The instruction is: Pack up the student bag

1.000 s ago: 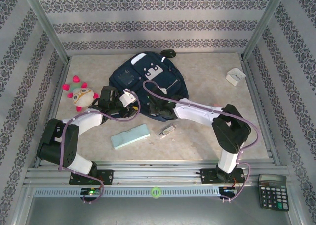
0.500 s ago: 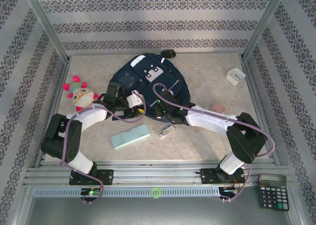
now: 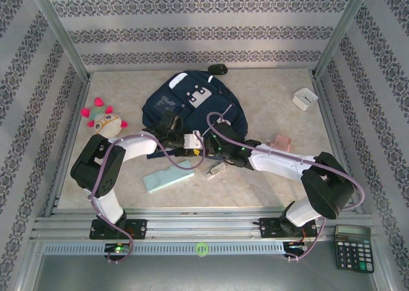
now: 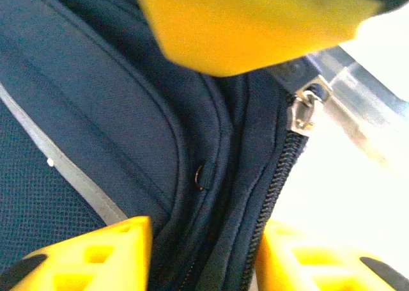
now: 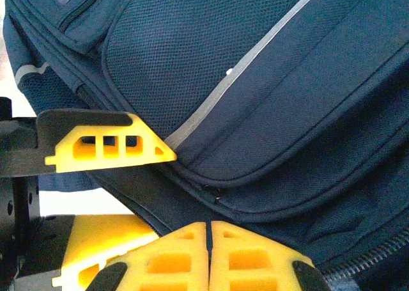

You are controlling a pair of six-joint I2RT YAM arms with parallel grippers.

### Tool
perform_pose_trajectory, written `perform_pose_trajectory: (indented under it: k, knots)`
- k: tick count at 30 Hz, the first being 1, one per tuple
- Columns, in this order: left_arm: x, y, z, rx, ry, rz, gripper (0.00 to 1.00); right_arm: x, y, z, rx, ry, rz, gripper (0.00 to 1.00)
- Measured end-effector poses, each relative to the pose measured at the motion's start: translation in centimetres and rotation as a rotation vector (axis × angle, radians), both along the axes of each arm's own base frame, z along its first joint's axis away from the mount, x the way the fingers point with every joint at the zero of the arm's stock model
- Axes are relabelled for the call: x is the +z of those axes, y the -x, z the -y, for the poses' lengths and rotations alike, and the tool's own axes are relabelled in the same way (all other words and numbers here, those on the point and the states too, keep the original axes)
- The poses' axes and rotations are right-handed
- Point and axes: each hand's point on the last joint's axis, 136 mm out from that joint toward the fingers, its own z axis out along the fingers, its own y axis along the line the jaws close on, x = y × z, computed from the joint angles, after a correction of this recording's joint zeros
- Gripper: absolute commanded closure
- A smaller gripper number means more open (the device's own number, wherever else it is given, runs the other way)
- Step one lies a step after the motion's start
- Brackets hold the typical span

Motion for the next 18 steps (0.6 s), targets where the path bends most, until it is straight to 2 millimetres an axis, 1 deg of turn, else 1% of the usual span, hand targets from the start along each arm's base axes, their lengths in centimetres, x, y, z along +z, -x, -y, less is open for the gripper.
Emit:
perform_pose_trajectory:
  k: [2,3,4,10,18]
  knots:
    - [0.0,0.1,0.1,-0.004,0.002,0.000,0.85,0.1,0.0,0.1,0.000,-0.007,0.008,1.00]
    - [0.0,0.3,0.2,-0.006,0.004,-0.008,0.89,0.2,0.1,0.1,0.000,-0.012,0.012,1.00]
    - [0.0,0.3,0.2,-0.002,0.005,-0.014,0.91,0.3,0.1,0.1,-0.001,-0.016,0.016,1.00]
    - [0.0,0.5,0.5,0.030,0.027,-0.060,0.92,0.0,0.5,0.9,-0.009,-0.037,0.026,0.99]
    - [0.5,0.5,0.9,0.072,0.078,-0.113,0.92,0.2,0.9,1.3,-0.016,-0.061,0.036,0.92]
